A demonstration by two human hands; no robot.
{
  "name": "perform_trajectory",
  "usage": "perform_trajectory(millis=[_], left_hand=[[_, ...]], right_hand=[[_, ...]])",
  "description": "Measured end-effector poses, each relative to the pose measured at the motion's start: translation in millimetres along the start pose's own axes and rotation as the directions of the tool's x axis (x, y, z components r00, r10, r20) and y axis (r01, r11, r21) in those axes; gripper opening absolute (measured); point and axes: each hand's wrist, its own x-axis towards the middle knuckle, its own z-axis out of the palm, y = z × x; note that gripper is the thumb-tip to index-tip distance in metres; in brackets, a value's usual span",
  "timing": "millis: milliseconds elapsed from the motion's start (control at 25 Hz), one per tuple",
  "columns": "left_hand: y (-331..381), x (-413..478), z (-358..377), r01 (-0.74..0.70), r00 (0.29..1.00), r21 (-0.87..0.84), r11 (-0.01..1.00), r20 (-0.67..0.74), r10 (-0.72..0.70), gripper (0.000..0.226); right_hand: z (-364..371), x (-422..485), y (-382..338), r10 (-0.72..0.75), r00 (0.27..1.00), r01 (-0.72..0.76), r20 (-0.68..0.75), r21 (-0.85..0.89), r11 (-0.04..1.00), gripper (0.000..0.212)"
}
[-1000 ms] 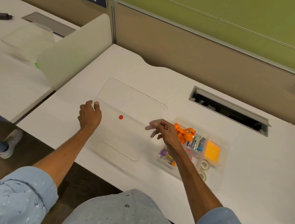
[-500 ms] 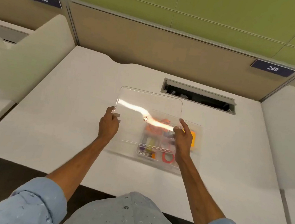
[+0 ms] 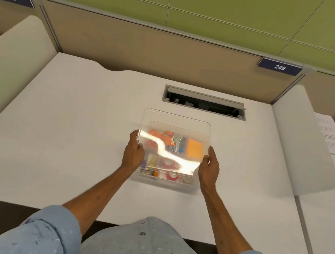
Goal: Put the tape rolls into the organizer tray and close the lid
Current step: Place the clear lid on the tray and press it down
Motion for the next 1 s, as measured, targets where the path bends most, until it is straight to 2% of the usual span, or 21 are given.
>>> perform_trajectory(millis=[360,560,720,1000], left_hand=[[-1,-13,31,0.035,0.998,0.11,0.993,0.047,-0.04,0.067],[-7,-9,30,0.059,0.997,0.095,0.994,0.049,-0.064,0.067],[-15,-10,25,0.084,0.995,0.032,0.996,0.054,-0.086,0.076],[-25,-17,26,0.056,0.995,-0.025,0.998,0.083,-0.053,0.06]], right_hand=[[-12,1,28,0.055,0.998,-0.054,0.022,-0.062,0.997,0.047],[-9,6,30,0.063,0.997,-0.059,0.05,-0.082,0.995,0.046],[-9,8,32,0.035,0.997,-0.027,0.074,-0.108,0.994,0.046],[-14,12,37,0.046,0.995,-0.038,0.085,-0.097,0.995,0.046]])
